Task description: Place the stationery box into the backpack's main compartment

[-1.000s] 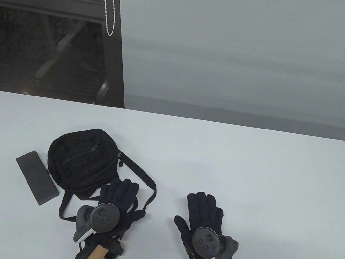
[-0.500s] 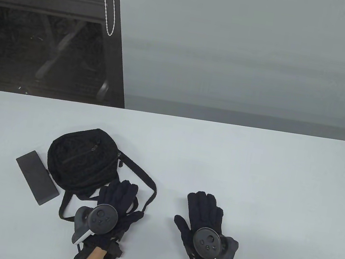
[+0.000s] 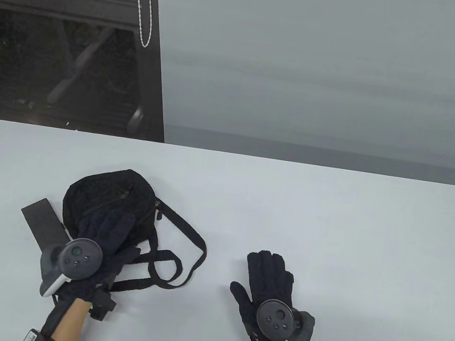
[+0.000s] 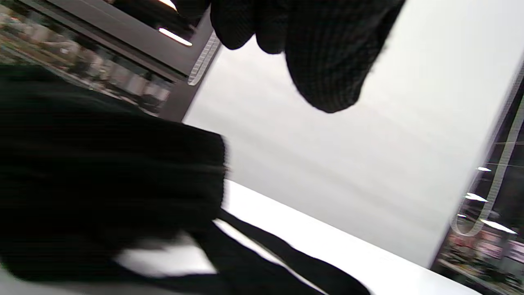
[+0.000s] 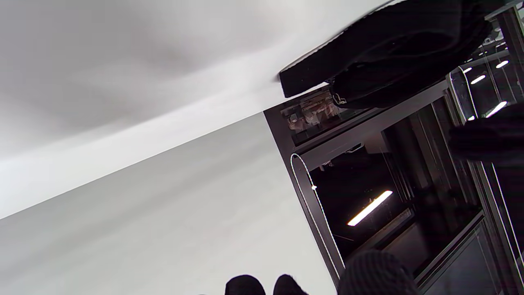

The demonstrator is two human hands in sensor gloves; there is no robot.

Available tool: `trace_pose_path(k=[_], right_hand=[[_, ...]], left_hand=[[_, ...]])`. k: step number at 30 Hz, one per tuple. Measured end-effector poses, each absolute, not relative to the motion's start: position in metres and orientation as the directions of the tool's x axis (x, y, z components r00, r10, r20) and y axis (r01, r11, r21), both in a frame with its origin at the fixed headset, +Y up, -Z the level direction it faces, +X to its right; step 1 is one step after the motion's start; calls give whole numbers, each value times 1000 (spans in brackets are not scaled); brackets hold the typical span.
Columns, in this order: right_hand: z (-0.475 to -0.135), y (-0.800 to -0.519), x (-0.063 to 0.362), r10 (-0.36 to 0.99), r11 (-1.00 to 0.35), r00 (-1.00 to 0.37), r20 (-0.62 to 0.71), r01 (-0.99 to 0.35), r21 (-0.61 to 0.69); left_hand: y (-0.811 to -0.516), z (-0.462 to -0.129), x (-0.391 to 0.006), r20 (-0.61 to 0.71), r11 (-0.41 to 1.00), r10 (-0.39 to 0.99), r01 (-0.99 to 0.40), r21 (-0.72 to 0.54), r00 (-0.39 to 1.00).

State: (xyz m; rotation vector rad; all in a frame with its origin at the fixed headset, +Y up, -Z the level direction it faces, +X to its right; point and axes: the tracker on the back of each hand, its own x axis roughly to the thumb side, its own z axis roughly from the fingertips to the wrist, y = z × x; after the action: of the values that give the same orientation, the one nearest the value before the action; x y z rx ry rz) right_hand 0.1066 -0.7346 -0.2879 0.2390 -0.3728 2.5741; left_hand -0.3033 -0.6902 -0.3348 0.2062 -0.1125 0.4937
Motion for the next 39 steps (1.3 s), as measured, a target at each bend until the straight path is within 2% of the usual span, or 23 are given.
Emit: trace_pose_path(k=[2,5,9,12,19,22,25,30,34,39], right_hand=[[-288,-734,107,476,-824,-846,241,-525,-215],[-288,-735,107,474,-824,-846,245,-524,-215],[-288,-734,106,475,-826,-845,247,-525,-207],[-288,-734,105,475,-827,-844,247,-525,-202],[-289,-734,105,488,-820,-836,250,-537,-199],[-289,-734,106,495,-816,-832,251,-544,-197],[-290,-734,106,506,-809,-826,250,-554,-193],[-289,-732,109,522,-797,-815,251,-571,-199],[-289,-731,111,536,-784,-806,251,-586,-206],[-289,-730,117,566,-760,-788,242,-613,-217]], left_hand=[[-695,-347,-327,38,851,499,-498,166,866],[-710,-362,-351,-70,846,533,-530,65,843],[-731,-374,-357,-143,874,452,-469,-130,881],[-738,-379,-351,-153,909,348,-373,-186,925],[-735,-386,-337,-122,937,322,-334,-98,939],[-729,-388,-330,-90,953,296,-300,-30,951],[-720,-388,-321,-37,939,339,-337,65,940],[-704,-386,-306,54,875,447,-449,178,893],[-692,-382,-293,143,730,626,-640,239,767],[-679,-373,-276,264,590,729,-776,224,631]])
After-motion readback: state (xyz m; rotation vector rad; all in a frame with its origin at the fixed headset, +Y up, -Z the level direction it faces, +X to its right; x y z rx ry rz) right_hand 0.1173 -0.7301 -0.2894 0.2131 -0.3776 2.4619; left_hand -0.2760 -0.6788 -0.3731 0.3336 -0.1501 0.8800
